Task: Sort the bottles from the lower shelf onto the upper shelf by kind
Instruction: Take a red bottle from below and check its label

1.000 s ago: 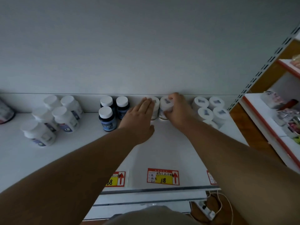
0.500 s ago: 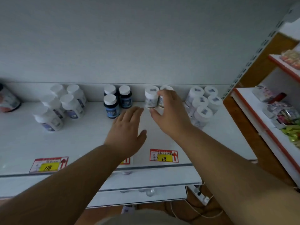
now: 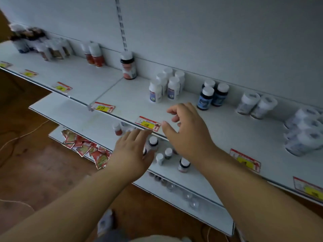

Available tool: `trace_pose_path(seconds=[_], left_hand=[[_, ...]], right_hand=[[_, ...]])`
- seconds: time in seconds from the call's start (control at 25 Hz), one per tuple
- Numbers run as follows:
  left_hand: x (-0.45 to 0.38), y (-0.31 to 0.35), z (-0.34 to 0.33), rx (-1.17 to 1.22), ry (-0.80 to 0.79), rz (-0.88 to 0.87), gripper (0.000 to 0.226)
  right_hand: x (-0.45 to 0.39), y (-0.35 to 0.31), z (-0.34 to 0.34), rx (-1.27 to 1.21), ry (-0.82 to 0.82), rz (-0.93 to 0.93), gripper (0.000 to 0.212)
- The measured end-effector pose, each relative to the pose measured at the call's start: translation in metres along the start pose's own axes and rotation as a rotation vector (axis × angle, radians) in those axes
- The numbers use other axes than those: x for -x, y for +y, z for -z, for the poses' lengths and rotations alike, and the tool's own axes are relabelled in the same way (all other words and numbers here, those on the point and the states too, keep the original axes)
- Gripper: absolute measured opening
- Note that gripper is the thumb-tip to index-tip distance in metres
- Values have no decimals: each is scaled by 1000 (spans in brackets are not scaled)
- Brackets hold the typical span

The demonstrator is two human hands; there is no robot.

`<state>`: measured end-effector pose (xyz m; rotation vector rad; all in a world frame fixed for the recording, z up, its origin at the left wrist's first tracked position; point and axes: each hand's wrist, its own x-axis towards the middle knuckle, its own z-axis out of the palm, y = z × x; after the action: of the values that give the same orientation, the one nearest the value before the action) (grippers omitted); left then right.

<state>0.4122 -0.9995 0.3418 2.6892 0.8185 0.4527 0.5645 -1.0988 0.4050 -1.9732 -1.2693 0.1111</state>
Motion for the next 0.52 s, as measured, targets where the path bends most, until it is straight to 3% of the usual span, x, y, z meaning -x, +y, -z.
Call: trace_pose_path(seconds=[0.36,0.52], left_hand=[[54,-250,79,-52,-65,144,50],[47,-321,88,-10,-156,180,71]], right_hand=[[-48,-164,-217,-79,-181,8,32],[-73,-186,-293,-79,-235,-107,31]])
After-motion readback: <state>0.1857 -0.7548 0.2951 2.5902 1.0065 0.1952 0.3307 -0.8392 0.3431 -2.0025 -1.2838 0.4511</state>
